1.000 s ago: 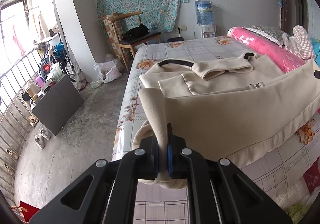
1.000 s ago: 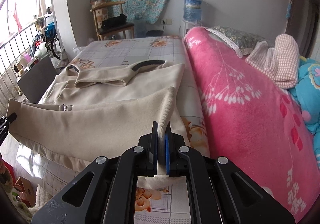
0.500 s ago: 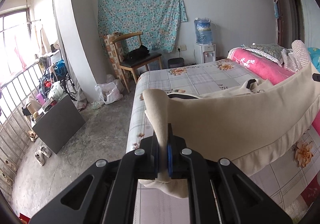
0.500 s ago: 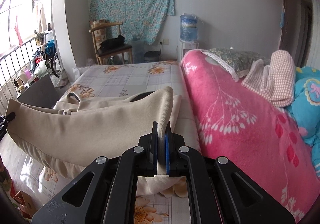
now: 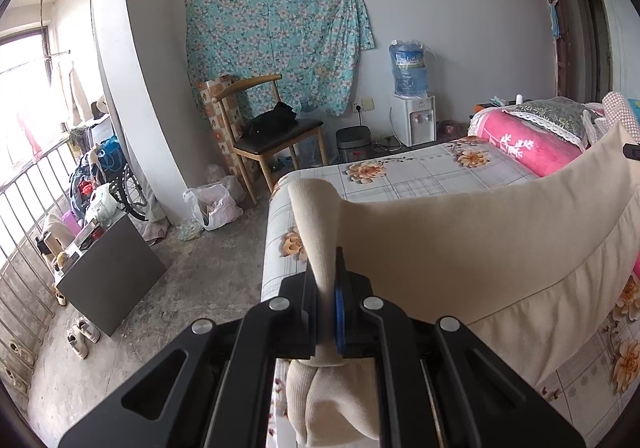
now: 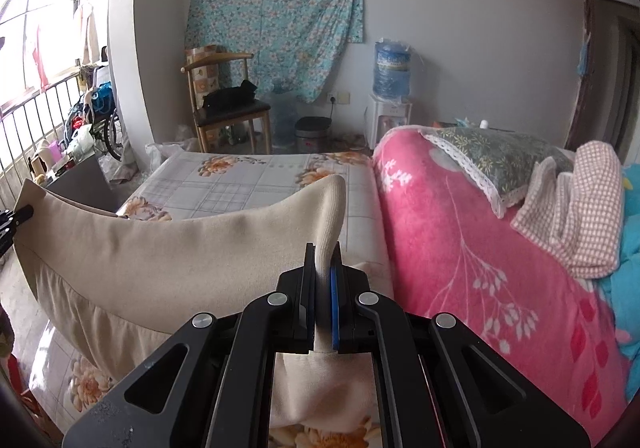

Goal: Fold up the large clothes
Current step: 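Lift the held side edge and fold it over the jacket body with both grippers, then open both grippers and pull them back from the folded bundle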

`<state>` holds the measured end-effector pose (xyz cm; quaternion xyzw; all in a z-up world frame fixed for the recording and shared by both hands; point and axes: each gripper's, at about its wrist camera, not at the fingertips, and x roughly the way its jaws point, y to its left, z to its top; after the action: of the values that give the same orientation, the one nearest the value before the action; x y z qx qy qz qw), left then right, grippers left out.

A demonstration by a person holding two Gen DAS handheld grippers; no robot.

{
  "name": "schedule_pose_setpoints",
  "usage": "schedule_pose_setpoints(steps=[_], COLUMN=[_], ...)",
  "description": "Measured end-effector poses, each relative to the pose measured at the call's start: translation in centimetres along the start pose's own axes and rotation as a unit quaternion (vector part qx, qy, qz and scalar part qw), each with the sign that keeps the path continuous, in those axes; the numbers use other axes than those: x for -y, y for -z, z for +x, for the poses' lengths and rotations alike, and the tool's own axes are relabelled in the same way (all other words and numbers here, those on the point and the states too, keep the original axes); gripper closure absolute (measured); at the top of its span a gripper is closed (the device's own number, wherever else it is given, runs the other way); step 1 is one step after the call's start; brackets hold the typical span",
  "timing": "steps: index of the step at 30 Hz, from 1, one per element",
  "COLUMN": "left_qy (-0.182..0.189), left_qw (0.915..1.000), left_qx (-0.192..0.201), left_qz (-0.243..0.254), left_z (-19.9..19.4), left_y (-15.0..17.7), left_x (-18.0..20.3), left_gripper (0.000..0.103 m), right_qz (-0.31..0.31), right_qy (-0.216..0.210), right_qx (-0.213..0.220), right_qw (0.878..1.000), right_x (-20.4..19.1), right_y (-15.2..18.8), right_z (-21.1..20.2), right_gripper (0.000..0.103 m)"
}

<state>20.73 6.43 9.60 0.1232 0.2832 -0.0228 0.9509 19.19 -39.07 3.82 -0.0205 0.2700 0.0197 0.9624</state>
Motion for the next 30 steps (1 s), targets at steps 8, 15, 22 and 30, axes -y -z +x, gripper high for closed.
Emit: schedule_pose_setpoints(steps=[8,15,22,30], left_qy=[0.028,0.015,0.138,0.091], left_qw=[0.9946,0.9738,0.9633,0.9451], left_qx=[-0.099,-0.213,-0.176,-0.237], left_qz=[-0.015,-0.08,-0.148,-0.206], left_z=[13.3,21.1,18.5,19.4], left_y=[-2.3,1.0,0.4,2.9], left_x=[-0.2,-1.7,-3.2,-6.5], left_gripper=[0.096,0.068,0.068,0.068], right_qz=[-0.003,0.059,0.061,0.123], right_qy=[0.003,0.017,-0.119,-0.027], right_qx=[-0.064,-0.161,-0.138,-0.19], right_qw=[0.998,0.985,0.981,0.974], right_x=[0.4,3.1,0.3,4.0], right_y=[-1.6,1.1,0.0,1.8], right_z=[12.2,19.0,16.3,17.0], right_gripper=[0.099,0.076,0.066,0.072])
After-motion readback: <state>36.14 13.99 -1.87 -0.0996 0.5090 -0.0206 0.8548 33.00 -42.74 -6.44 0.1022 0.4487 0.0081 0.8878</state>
